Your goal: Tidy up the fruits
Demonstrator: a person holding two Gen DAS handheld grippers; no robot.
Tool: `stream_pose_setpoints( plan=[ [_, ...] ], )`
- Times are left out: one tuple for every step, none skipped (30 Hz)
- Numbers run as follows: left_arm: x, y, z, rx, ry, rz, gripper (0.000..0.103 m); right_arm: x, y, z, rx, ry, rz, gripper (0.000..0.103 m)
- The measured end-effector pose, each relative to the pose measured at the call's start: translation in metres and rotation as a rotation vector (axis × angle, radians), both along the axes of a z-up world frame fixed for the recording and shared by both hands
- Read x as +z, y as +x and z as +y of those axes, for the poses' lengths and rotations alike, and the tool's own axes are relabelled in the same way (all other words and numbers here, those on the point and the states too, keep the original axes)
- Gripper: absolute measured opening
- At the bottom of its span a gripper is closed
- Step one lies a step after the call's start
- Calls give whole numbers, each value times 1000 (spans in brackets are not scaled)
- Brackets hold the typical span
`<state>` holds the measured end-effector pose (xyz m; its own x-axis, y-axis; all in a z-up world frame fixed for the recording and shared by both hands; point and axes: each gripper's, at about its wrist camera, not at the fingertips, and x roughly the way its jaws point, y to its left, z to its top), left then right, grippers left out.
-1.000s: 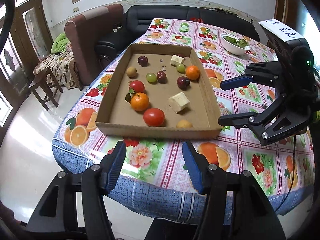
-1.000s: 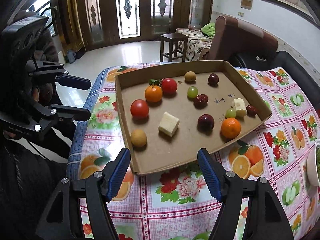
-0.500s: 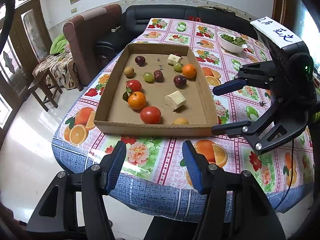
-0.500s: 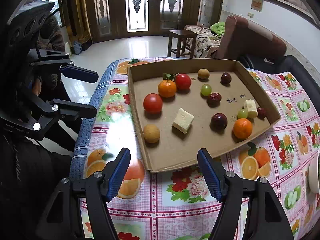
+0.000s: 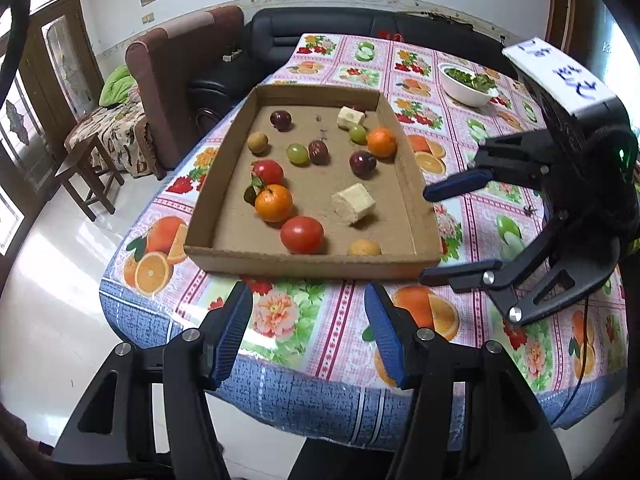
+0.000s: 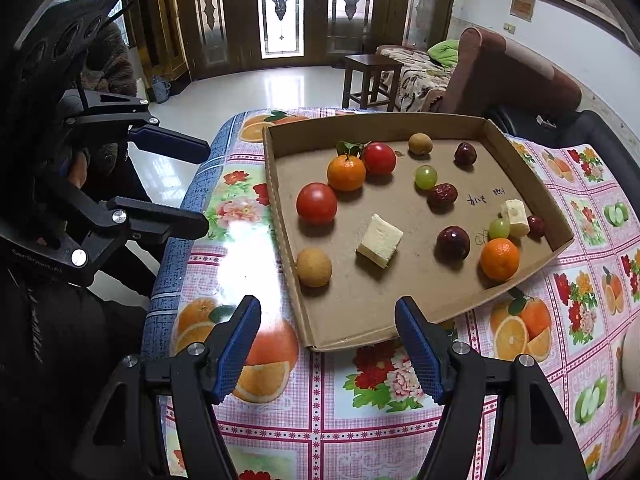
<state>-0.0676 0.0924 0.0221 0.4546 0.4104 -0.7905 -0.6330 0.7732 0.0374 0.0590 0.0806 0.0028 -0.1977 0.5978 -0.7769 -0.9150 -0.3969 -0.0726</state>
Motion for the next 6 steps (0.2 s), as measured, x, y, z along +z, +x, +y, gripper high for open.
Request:
stream_pose_setpoints(
  plan=[
    [1,0,0,3,7,-8,57,0,0,0,1,-1,2,71],
    [3,0,1,8,16,-20,57,0,1,0,0,1,5,71],
    [5,0,1,13,25,-27,57,0,0,1,-2,2,5,71],
    [6,1,2,17,33,-30,57,-1,0,1,-3,3,8,71],
    [8,2,3,19,40,-31,57,-1,1,1,-3,4,12,71],
    [9,3,3,18,38,-31,57,-1,1,0,-3,6,15,71]
  ],
)
